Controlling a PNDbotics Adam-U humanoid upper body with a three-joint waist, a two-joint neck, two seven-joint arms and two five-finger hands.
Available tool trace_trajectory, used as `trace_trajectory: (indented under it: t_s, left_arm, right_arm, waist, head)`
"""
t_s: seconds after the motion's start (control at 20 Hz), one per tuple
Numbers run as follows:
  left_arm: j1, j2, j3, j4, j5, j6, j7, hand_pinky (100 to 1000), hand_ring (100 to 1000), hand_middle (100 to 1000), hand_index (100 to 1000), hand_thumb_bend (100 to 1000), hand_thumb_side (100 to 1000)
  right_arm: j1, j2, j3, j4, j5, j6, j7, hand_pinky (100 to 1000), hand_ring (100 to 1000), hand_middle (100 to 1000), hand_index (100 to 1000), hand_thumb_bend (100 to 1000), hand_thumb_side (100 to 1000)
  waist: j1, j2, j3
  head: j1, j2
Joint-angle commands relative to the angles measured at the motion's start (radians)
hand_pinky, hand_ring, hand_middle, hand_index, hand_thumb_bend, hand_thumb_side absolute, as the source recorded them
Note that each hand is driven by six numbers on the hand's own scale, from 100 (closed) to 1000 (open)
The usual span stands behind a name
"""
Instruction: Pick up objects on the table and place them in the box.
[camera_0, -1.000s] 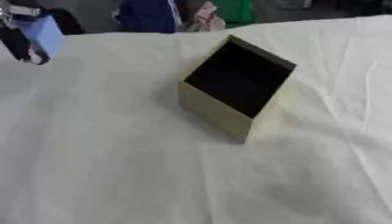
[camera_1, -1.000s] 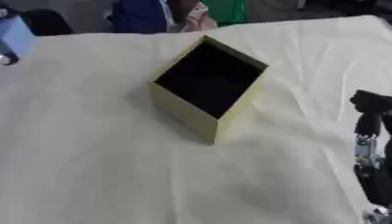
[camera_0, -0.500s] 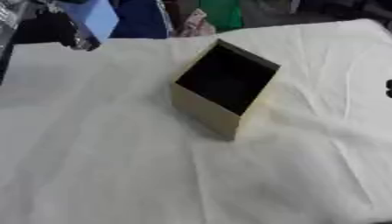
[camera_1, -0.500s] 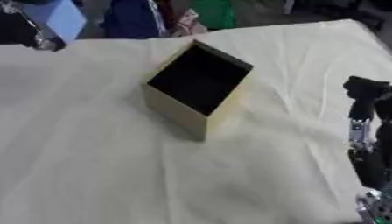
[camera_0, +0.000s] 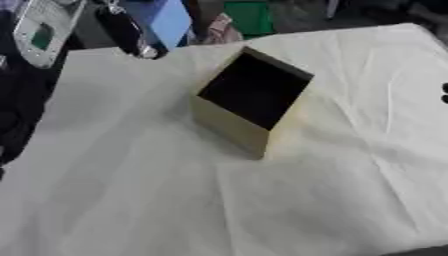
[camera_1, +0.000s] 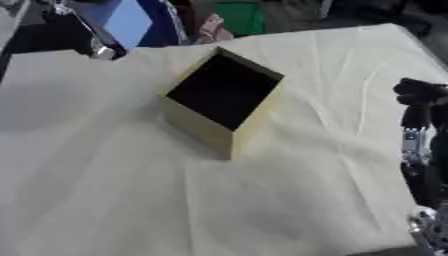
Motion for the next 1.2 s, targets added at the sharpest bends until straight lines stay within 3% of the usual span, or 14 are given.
trace_trajectory:
  t_s: [0.05, 0.75, 1.2]
  left_arm:
    - [-0.03, -0.029, -0.012, -0.001, -0.02, 0.02, 0.04, 876, 820, 770, 967, 100, 228]
    - [-0.031, -0.168, -0.047, 0.091, -0.03, 0.043, 0.178, 877, 823, 771, 979, 100, 280]
    - [-0.037, -0.201, -0.035, 0.145, -0.134, 0.041, 0.284, 875, 830, 784, 982, 110, 296]
  right_arm:
    - [-0.013, -0.034, -0.008, -0.016, -0.017, -0.005, 0.008, 680, 732, 629, 769, 100, 901]
    - [-0.055, -0.03, -0.002, -0.016, -0.036, -0.008, 0.024, 676, 732, 627, 771, 100, 905]
    - [-0.112, -0.032, 0.011, -0.016, -0.061, -0.017, 0.044, 673, 731, 625, 771, 100, 907]
  waist:
    - [-0.002, -0.02, -0.005]
    - [0.017, 0.014, -0.026]
    - [0.042, 0.045, -0.085]
  head:
    - [0.003, 0.004]
    - [0.048, 0.0]
    - [0.11, -0.026]
